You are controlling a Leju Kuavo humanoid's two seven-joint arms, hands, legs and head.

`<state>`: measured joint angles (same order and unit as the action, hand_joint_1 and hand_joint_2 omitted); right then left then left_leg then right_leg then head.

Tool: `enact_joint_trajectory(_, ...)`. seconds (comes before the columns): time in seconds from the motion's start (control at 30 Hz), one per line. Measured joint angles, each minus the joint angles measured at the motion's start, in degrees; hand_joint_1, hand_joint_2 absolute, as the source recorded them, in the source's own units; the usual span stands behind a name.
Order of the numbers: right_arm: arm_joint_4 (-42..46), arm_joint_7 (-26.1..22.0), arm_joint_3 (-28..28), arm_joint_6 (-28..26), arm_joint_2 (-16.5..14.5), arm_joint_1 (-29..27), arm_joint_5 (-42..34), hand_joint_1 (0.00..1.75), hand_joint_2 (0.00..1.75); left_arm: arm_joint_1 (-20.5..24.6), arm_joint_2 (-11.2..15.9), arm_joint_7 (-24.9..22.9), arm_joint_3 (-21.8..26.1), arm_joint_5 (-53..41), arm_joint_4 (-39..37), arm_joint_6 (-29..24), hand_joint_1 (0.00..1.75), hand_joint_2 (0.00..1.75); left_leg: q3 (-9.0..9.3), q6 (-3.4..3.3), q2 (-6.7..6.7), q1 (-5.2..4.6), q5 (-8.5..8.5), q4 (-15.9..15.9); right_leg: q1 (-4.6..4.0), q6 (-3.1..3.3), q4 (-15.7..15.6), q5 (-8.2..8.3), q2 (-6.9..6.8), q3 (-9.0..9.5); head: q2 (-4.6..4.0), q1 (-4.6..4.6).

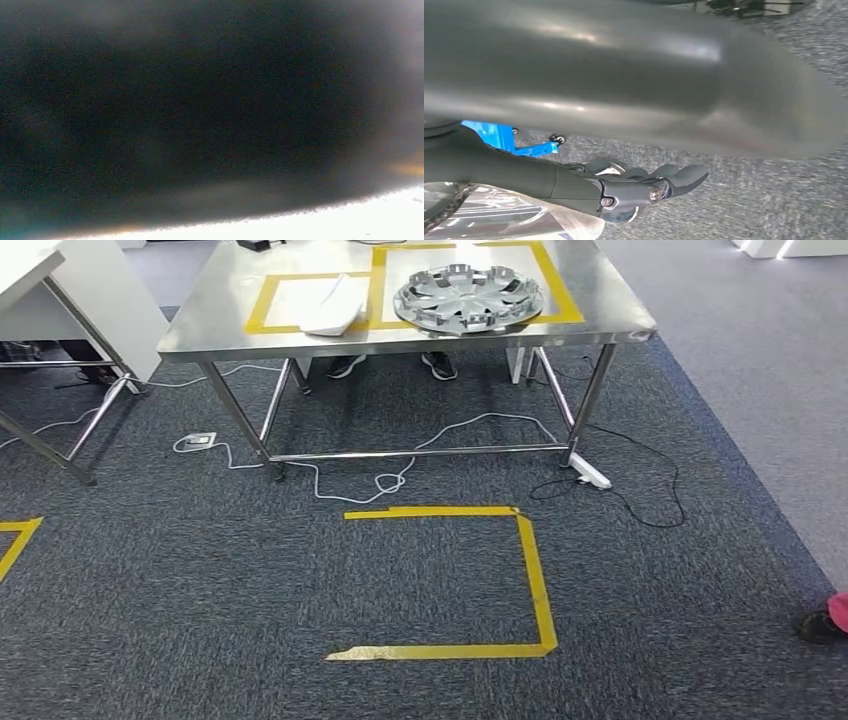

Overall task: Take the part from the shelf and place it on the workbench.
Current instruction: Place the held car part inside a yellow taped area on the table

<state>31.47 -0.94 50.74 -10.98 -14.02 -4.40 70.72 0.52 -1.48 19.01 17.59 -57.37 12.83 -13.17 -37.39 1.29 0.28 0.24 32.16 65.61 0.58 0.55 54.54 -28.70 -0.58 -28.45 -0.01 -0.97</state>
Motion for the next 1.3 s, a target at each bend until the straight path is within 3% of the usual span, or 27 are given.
enact_joint_trajectory(0.03,-0.1,-0.1,0.1,-0.1,0.0,0.1,0.1,0.0,0.0,0.0,0.0,0.0,0.0,-0.1,0.0,0.0,0.0,0.0,-0.33,0.16,0.0,0.07,2.06,3.7,-0.09,0.04,0.1,0.77,-0.05,-0.82,0.01,-0.08)
enact_joint_trajectory(0.07,-0.3,-0.2,0.2,-0.2,0.0,0.2,0.3,0.0,0.0,0.0,0.0,0.0,0.0,-0.2,0.0,0.0,0.0,0.0,-0.17,0.22,0.0,0.1,2.58,6.2,-0.18,0.01,0.2,1.54,-0.08,-1.72,0.01,-0.05)
enact_joint_trajectory(0.1,-0.4,-0.3,0.3,-0.4,0.0,0.4,0.4,0.0,0.0,0.1,0.1,0.0,0.0,-0.2,0.0,0.0,0.0,0.0,0.68,0.18,0.0,0.1,1.73,7.2,-0.25,-0.07,0.4,2.27,-0.1,-2.68,0.01,-0.08)
enact_joint_trajectory(0.13,-0.6,-0.3,0.4,-0.4,0.0,0.5,0.5,0.0,0.0,0.1,0.1,0.0,0.0,-0.2,0.0,0.1,0.0,0.0,2.45,0.02,-0.01,0.09,0.02,6.1,-0.31,-0.18,0.7,2.96,-0.1,-3.79,0.01,-0.08)
enact_joint_trajectory(0.2,-0.8,-0.4,0.6,-0.6,0.0,0.6,0.6,0.0,0.0,0.2,0.1,0.0,-0.1,-0.3,0.0,0.1,0.0,0.0,8.57,-0.66,-0.07,-0.05,-2.08,-1.4,-0.46,-0.5,1.3,4.15,-0.07,-5.54,0.0,-0.09)
enact_joint_trajectory(0.27,-1.1,-0.5,0.7,-0.8,0.0,0.8,0.8,0.0,0.0,0.4,0.2,0.0,-0.2,-0.4,0.0,0.1,0.0,0.0,14.01,-1.41,-0.14,-0.31,-1.01,-9.7,-0.56,-0.95,1.5,5.29,-0.11,-6.42,0.0,-0.03)
enact_joint_trajectory(0.3,-1.2,-0.5,0.7,-0.9,0.1,0.9,0.8,0.0,0.0,0.5,0.2,0.0,-0.3,-0.4,0.0,0.1,0.0,0.0,15.1,-1.71,-0.15,-0.49,-0.36,-11.8,-0.54,-1.25,1.5,5.93,-0.15,-6.64,0.01,-0.04)
enact_joint_trajectory(0.37,-1.5,-0.7,0.8,-1.0,0.1,1.0,0.9,0.0,0.0,0.5,0.1,0.0,-0.5,-0.4,0.0,0.1,0.0,0.0,14.41,-2.34,0.0,-0.6,-1.11,-12.5,-0.38,-1.94,1.2,6.94,-0.14,-7.01,0.0,-0.09)
enact_joint_trajectory(0.4,-1.7,-0.7,0.9,-1.1,0.2,1.0,0.9,0.0,0.0,0.5,0.0,-0.1,-0.6,-0.4,0.0,0.1,0.0,0.0,13.68,-2.81,0.14,-0.56,-1.88,-12.6,-0.3,-2.24,1.6,6.11,0.0,-7.41,0.0,-0.12)
enact_joint_trajectory(0.43,-1.8,-0.8,1.0,-1.1,0.2,1.0,0.9,0.0,0.0,0.5,0.0,-0.2,-0.7,-0.4,0.0,0.1,0.0,0.0,12.78,-3.27,0.28,-0.49,-2.77,-12.7,-0.25,-2.52,3.0,4.0,0.15,-8.13,-0.01,-0.07)
enact_joint_trajectory(0.47,-2.0,-0.9,1.0,-1.1,0.3,1.0,0.9,0.0,0.0,0.5,0.0,-0.2,-0.8,-0.4,0.0,0.1,0.0,0.0,11.82,-3.63,0.42,-0.45,-3.64,-12.7,-0.14,-2.73,5.7,0.8,0.29,-9.05,-0.01,-0.05)
enact_joint_trajectory(0.53,-2.2,-0.9,1.0,-1.2,0.4,1.0,0.9,0.0,0.0,0.5,0.0,-0.3,-0.9,-0.4,0.0,0.1,0.0,0.0,9.63,-3.96,0.49,-0.61,-5.33,-12.5,-0.04,-3.09,13.5,-5.06,0.37,-10.79,0.0,0.09)
enact_joint_trajectory(0.57,-2.3,-0.9,1.0,-1.2,0.4,1.1,0.9,0.0,0.0,0.5,0.0,-0.3,-0.9,-0.5,0.0,0.1,0.0,0.0,8.49,-3.94,0.54,-0.68,-6.16,-12.4,-0.01,-3.23,16.8,-5.93,0.38,-10.94,0.01,0.1)
enact_joint_trajectory(0.63,-2.4,-1.0,1.1,-1.3,0.6,1.2,1.0,0.0,0.0,0.6,-0.1,-0.3,-1.0,-0.6,0.0,0.1,0.0,0.0,6.21,-3.73,0.62,-0.75,-7.67,-12.0,0.0,-3.3,18.5,-3.65,0.37,-8.87,0.01,0.1)
enact_joint_trajectory(0.67,-2.5,-1.1,1.1,-1.4,0.7,1.2,1.0,0.0,0.0,0.6,-0.1,-0.3,-1.0,-0.6,0.0,0.1,0.0,0.0,5.08,-3.57,0.62,-0.76,-8.37,-11.7,0.0,-3.22,16.2,-1.93,0.38,-6.26,0.01,0.1)
enact_joint_trajectory(0.7,-2.6,-1.2,1.1,-1.6,0.7,1.4,1.0,0.0,0.0,0.7,-0.2,-0.3,-1.0,-0.7,0.0,0.1,0.0,0.0,4.14,-3.38,0.6,-0.81,-8.93,-11.3,-0.04,-3.05,12.2,-1.27,0.38,-2.64,0.01,0.1)
enact_joint_trajectory(0.77,-2.8,-1.4,1.2,-1.9,0.9,1.9,1.1,0.0,0.0,0.8,-0.3,-0.3,-1.1,-0.7,0.1,0.1,0.0,0.0,2.56,-2.87,0.55,-0.99,-9.92,-10.4,-0.15,-2.52,2.3,-2.95,0.36,4.51,0.01,0.13)
enact_joint_trajectory(0.8,-2.9,-1.4,1.3,-2.0,0.9,2.1,1.2,0.0,0.0,0.9,-0.4,-0.4,-1.1,-0.7,0.1,0.0,0.0,0.0,2.07,-2.55,0.55,-1.04,-10.35,-10.0,-0.25,-2.17,-0.8,-4.21,0.37,6.4,0.01,0.17)
enact_joint_trajectory(0.87,-3.4,-1.5,1.3,-2.2,0.9,2.3,1.2,0.0,0.0,0.8,-0.4,-0.9,-1.1,-0.8,0.1,-0.2,0.0,0.0,1.39,-1.83,0.58,-0.92,-11.17,-9.7,-0.31,-1.33,-2.5,-4.75,0.31,6.47,0.0,0.23)
enact_joint_trajectory(0.9,-3.6,-1.5,1.4,-2.2,1.0,2.2,1.2,0.0,0.0,0.7,-0.4,-1.2,-1.1,-0.8,0.1,-0.2,0.0,0.0,1.11,-1.45,0.51,-0.79,-10.59,-9.4,-0.28,-0.9,-2.4,-4.31,0.22,6.04,0.0,0.23)
enact_joint_trajectory(0.97,-4.0,-1.5,1.6,-2.3,1.0,2.0,1.2,0.0,0.0,0.4,-0.4,-1.4,-1.1,-0.8,0.1,-0.3,0.0,0.0,0.05,-0.69,0.34,-0.48,-6.44,-6.0,-0.14,-0.22,-2.3,-3.2,0.02,5.1,0.0,0.14)
enact_joint_trajectory(1.03,-4.2,-1.5,1.7,-2.4,1.1,1.9,1.2,0.0,0.0,0.2,-0.5,-1.5,-1.1,-0.8,0.1,-0.3,0.0,0.0,-1.64,-0.02,0.24,-0.17,-0.81,1.4,-0.18,0.0,-2.1,-2.25,-0.07,3.94,0.01,0.05)
enact_joint_trajectory(1.07,-4.3,-1.5,1.7,-2.4,1.1,1.9,1.2,0.0,0.0,0.2,-0.5,-1.5,-1.1,-0.8,0.1,-0.3,0.0,0.0,-2.14,0.21,0.23,-0.04,0.57,4.7,-0.2,-0.05,-1.8,-1.9,-0.08,3.31,0.01,0.03)
enact_joint_trajectory(1.1,-4.4,-1.5,1.7,-2.4,1.1,1.9,1.2,0.0,0.0,0.2,-0.5,-1.5,-1.1,-0.8,0.1,-0.3,0.0,0.0,-1.93,0.36,0.23,0.07,0.77,6.5,-0.21,-0.14,-1.5,-1.66,-0.09,2.74,0.01,0.04)
enact_joint_trajectory(1.13,-4.5,-1.5,1.8,-2.4,1.1,1.9,1.2,0.0,0.0,0.2,-0.5,-1.5,-1.1,-0.8,0.1,-0.2,0.0,0.0,-0.68,0.4,0.23,0.16,-0.06,5.9,-0.2,-0.25,-1.1,-1.5,-0.09,2.32,0.01,0.03)
enact_joint_trajectory(1.23,-4.9,-1.6,1.8,-2.6,1.1,2.1,1.3,0.0,0.0,0.2,-0.4,-1.5,-1.1,-0.8,0.1,-0.2,0.0,0.0,6.4,-0.09,0.16,0.26,-3.39,-4.4,-0.23,-0.67,0.1,-1.35,-0.06,1.36,0.01,0.04)
enact_joint_trajectory(1.3,-5.1,-1.8,1.8,-2.9,1.1,2.2,1.4,0.0,0.0,0.2,-0.5,-1.5,-1.1,-0.8,0.1,-0.1,0.0,0.0,8.66,-0.85,0.07,0.12,-3.59,-8.5,-0.38,-1.22,0.6,-1.17,-0.03,0.72,0.01,0.07)
